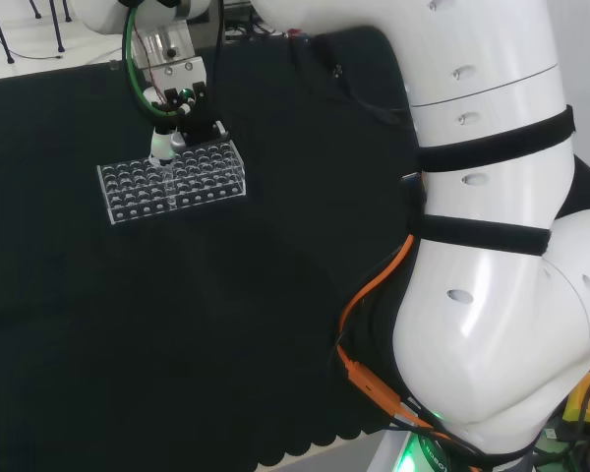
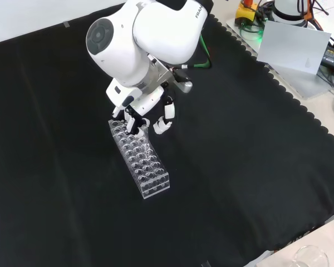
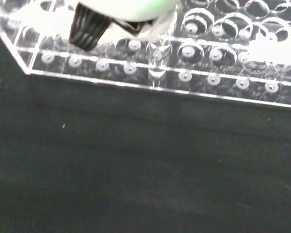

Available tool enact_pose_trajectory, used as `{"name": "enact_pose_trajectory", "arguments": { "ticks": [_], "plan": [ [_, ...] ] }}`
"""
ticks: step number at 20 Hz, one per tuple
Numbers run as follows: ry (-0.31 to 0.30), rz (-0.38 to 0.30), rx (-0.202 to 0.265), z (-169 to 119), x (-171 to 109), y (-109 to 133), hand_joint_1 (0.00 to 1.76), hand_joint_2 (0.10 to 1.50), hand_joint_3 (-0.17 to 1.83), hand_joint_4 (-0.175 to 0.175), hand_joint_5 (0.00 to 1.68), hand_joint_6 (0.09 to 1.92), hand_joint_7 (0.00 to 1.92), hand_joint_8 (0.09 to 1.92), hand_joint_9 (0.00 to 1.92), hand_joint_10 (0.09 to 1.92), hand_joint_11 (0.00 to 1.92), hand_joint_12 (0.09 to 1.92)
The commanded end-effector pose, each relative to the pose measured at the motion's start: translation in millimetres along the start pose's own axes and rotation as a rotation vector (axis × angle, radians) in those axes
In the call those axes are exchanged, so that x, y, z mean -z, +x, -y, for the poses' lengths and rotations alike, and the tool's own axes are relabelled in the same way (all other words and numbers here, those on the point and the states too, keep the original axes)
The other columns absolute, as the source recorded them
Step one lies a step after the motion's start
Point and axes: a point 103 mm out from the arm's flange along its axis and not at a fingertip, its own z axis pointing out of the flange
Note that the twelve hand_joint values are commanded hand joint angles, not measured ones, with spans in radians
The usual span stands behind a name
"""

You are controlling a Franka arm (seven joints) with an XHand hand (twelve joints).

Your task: Pick up the test tube.

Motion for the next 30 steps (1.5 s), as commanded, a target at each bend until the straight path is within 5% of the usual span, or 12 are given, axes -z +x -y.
{"name": "enact_pose_trajectory", "arguments": {
  "ticks": [1, 8, 10, 17, 21, 25, 30],
  "plan": [
    [-0.021, -0.046, -0.051, -6.7, 7.6, 7.4, 1.1, 0.56, 0.77, -0.175, 0.79, 0.95, 1.32, 0.73, 1.08, 0.69, 0.38, 1.47],
    [-0.043, -0.057, -0.064, -13.6, 12.6, 14.8, 1.15, 0.55, 0.76, -0.175, 0.85, 0.93, 1.41, 0.68, 1.16, 0.66, 0.43, 1.45],
    [-0.077, -0.019, -0.061, -13.6, 13.4, 18.7, 1.22, 0.67, 0.63, -0.175, 1.06, 0.83, 1.4, 0.67, 1.23, 0.65, 0.5, 1.42],
    [-0.148, 0.011, -0.066, -10.1, 14.0, 20.2, 1.43, 0.57, 0.8, -0.175, 1.22, 0.78, 1.35, 0.82, 1.22, 0.69, 0.82, 1.26],
    [-0.174, 0.016, -0.055, -9.0, 18.9, 19.5, 1.44, 0.52, 0.82, -0.175, 1.31, 0.63, 1.43, 0.67, 1.31, 0.55, 0.92, 1.22],
    [-0.186, 0.017, -0.047, -7.3, 24.5, 18.1, 1.43, 0.67, 0.56, -0.175, 1.31, 0.32, 1.4, 0.72, 1.29, 0.56, 0.95, 1.21],
    [-0.187, 0.019, -0.038, -4.5, 34.0, 14.5, 1.43, 0.69, 0.53, -0.175, 1.32, 0.26, 1.39, 0.72, 1.29, 0.56, 0.96, 1.22]
  ]
}}
